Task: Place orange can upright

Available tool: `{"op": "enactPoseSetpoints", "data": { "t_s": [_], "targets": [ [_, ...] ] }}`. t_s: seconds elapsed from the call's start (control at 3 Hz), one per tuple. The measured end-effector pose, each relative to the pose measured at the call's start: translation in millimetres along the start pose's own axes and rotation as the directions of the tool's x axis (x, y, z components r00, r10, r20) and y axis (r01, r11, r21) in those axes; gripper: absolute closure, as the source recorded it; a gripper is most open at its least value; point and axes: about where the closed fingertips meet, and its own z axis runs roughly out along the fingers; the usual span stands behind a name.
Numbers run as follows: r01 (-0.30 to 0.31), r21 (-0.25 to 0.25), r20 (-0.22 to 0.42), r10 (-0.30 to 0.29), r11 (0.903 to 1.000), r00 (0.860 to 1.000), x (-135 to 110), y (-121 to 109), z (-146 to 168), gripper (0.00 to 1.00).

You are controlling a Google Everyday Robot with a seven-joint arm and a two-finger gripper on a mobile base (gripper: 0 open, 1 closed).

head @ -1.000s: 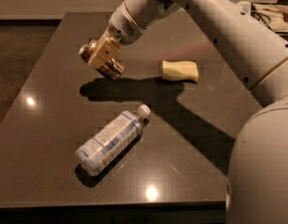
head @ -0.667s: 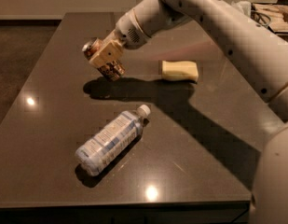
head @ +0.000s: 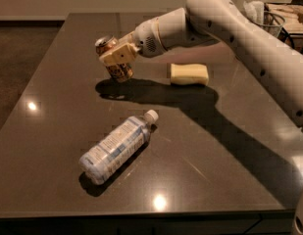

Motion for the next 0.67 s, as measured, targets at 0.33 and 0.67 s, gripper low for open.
{"op": "enactPoseSetpoints", "data": {
  "t_s": [0.33,0.67],
  "targets": [
    [-0.017,0.015,0.089,0.016,0.9997,0.996,2.9,-3.4,-2.8,1.00],
    [-0.038,0.028,0.162,0.033,0.9989,0.986,8.0,-4.2,-4.2,1.00]
  ]
}}
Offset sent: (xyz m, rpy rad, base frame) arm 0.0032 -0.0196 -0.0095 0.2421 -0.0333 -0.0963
